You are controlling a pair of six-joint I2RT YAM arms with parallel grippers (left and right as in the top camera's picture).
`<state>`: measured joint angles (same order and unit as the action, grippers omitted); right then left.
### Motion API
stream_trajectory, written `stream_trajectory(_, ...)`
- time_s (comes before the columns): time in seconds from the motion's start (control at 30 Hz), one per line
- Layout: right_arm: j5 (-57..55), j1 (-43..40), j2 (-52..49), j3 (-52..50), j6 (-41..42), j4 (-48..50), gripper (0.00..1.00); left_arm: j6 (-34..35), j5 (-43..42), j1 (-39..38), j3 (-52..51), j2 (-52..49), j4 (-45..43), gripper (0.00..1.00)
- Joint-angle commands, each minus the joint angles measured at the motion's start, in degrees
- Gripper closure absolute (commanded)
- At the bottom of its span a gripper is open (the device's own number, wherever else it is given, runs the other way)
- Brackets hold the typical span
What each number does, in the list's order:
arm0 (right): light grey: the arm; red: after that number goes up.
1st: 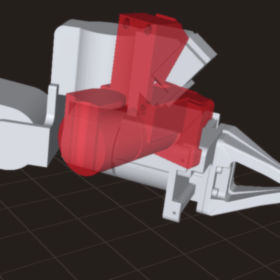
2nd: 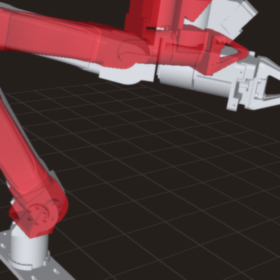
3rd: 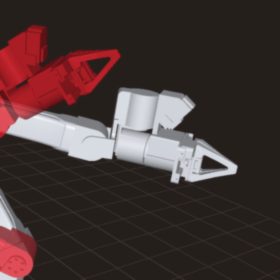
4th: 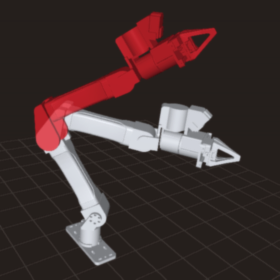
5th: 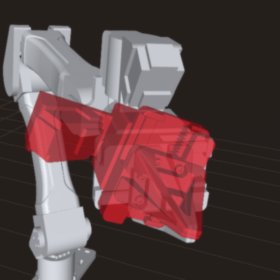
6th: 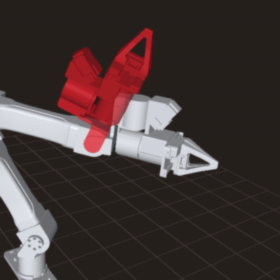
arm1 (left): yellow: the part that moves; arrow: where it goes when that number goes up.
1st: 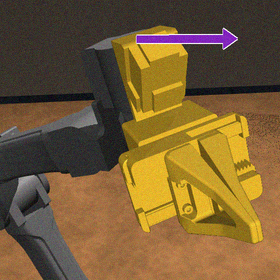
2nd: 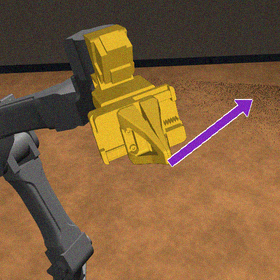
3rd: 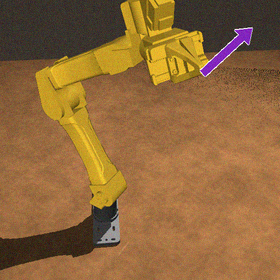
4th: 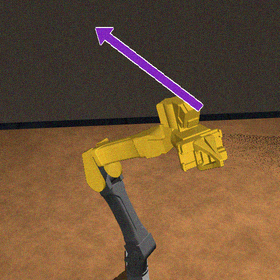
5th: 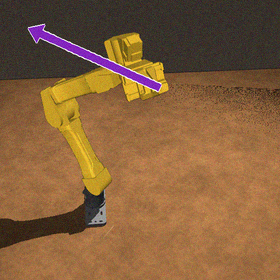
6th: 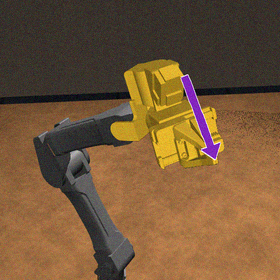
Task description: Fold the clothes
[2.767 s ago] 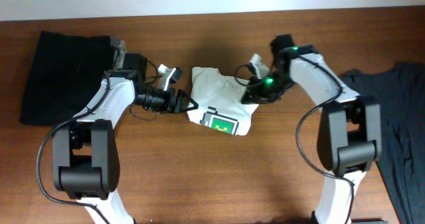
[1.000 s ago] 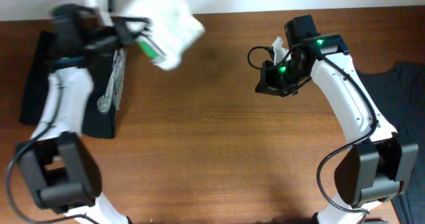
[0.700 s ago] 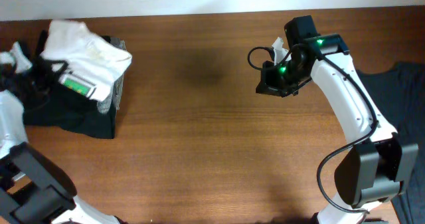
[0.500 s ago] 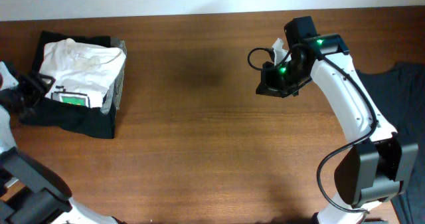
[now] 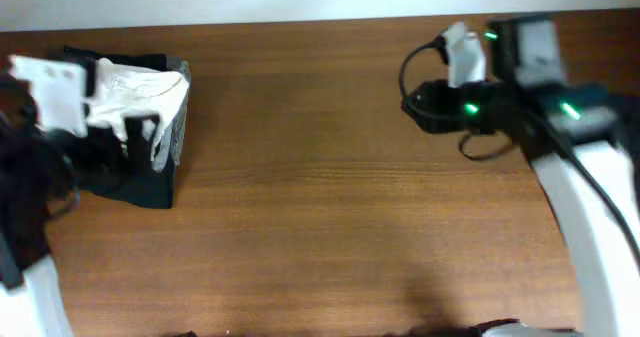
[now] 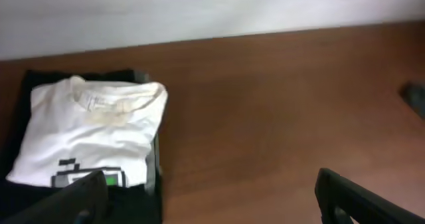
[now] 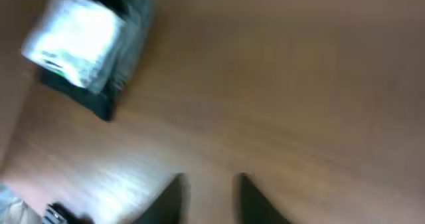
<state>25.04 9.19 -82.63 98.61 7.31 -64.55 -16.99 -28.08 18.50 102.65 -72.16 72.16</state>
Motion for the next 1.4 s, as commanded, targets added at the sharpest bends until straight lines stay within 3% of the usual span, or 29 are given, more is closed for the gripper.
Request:
stream_trajectory(0.0, -1.16, 0.17, 10.69, 1.09, -2.84, 0.26, 0.14, -1.97, 10.71, -8.50, 0.57, 6.60, 5.55, 0.01)
stream_trajectory(0.03, -1.99, 0.17, 13.68, 1.09, -2.84, 0.24, 0.01, -1.97, 11.43, -9.64, 0.57, 8.09, 7.56, 0.01)
stream_trajectory(0.2, -1.90, 0.17, 19.12, 1.09, -2.80, -1.20, 0.01, -1.97, 12.04, -9.77, 0.57, 9.79, 10.03, 0.01)
stream_trajectory(0.53, -5.31, 0.07, 17.44, 1.05, -3.58, -4.92, 0.01, -1.97, 12.04, -9.77, 0.57, 9.79, 10.03, 0.01)
stream_trajectory(0.67, -6.45, 0.15, 20.50, 0.46, -20.68, 1.22, 0.01, -1.97, 12.04, -9.77, 0.57, 9.79, 10.03, 0.01)
stream_trajectory(0.77, -8.00, -1.60, 28.37, -12.28, -29.22, 11.34, 0.02, -1.97, 12.04, -9.77, 0.57, 9.79, 10.05, 0.01)
stream_trajectory(0.87, -7.91, -4.66, 36.83, -29.55, -29.38, 20.68, 0.01, -1.97, 12.04, -9.77, 0.57, 9.79, 10.03, 0.01)
stream_trajectory(1.0, -7.74, -6.32, 53.07, -59.87, -29.33, 38.23, 0.01, -1.97, 12.04, -9.77, 0.57, 9.79, 10.03, 0.01)
stream_trajectory(1.17, -9.25, -6.32, 74.38, -86.42, -19.78, 49.33, 0.01, -1.97, 12.04, -9.77, 0.57, 9.79, 10.03, 0.01)
stream_trajectory(1.27, -9.22, -6.32, 82.77, -93.44, -16.55, 51.78, 0.01, -1.97, 12.04, -9.77, 0.57, 9.79, 10.03, 0.01)
stream_trajectory(1.37, -9.22, -6.27, 82.36, -96.39, -14.27, 57.18, 0.01, -1.97, 12.04, -9.77, 0.57, 9.79, 10.03, 0.01)
